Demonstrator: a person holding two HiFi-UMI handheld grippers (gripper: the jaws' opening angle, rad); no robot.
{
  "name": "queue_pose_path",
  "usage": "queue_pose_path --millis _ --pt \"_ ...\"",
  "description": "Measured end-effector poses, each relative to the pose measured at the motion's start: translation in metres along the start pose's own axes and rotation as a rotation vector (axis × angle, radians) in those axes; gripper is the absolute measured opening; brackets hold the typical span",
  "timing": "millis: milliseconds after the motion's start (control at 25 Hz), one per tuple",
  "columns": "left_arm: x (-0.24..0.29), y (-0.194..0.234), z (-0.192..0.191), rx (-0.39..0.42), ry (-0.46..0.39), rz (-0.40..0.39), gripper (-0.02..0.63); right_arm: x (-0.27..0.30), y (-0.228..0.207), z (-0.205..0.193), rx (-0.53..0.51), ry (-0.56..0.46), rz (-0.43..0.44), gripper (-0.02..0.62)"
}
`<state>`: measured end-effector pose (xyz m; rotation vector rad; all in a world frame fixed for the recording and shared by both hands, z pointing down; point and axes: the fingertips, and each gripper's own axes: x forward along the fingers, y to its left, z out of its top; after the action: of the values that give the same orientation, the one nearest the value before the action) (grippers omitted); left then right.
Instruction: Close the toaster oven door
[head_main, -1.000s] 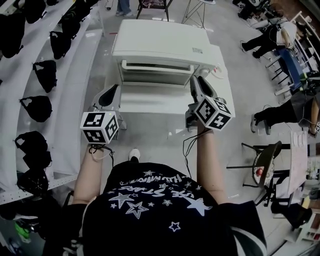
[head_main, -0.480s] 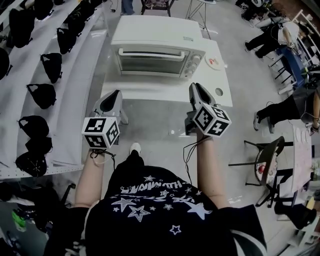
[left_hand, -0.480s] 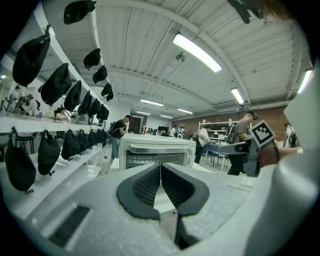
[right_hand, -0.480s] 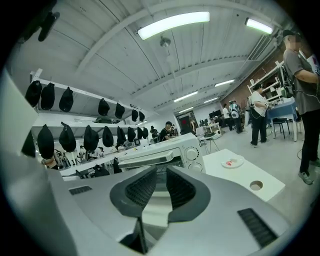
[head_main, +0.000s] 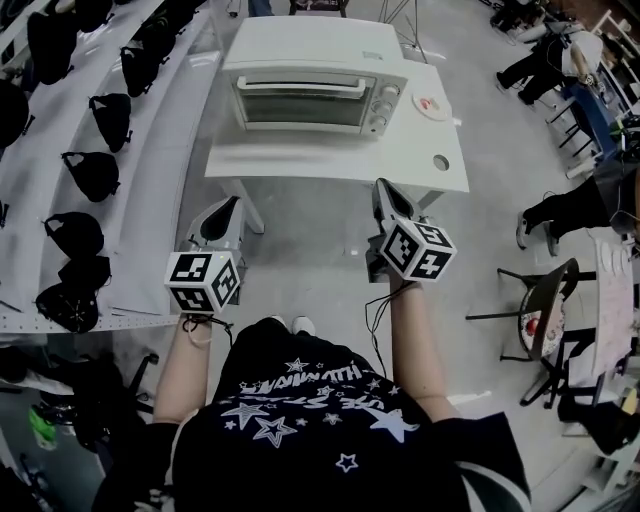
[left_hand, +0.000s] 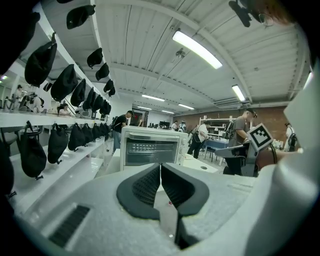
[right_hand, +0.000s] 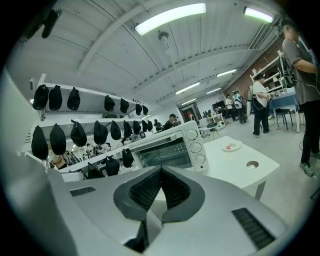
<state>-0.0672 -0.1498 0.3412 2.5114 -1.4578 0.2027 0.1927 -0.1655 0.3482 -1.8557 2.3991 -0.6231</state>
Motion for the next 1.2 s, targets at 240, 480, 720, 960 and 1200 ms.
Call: queue_pose_path --millis 240,480,720,960,1200 --pt "-0.012 -0.004 -0.015 -0.019 0.017 -0.02 0.023 -0.014 0.013 -0.022 -0.003 0.026 0.006 0.003" --pt "-0.051 -0.004 -0.027 -0.043 0.023 -0.029 0.023 -0.038 0.04 -0.041 -0.017 0.053 -0.005 0.003" --pt "-0.106 0.0 -0.046 -0.068 0.03 -0.025 0.023 -0.074 0.078 -0.059 -0.034 0.06 -0.001 0.003" --pt "-0.154 -0.008 -0.066 -0.075 0.038 -0.037 0.023 -0.117 0.107 -0.08 -0.046 0.06 0.001 0.003" --pt "-0.194 -0.022 -0.082 -0.076 0.041 -0.058 0.023 -0.158 0.128 -0.097 -0.063 0.052 -0.001 0.003"
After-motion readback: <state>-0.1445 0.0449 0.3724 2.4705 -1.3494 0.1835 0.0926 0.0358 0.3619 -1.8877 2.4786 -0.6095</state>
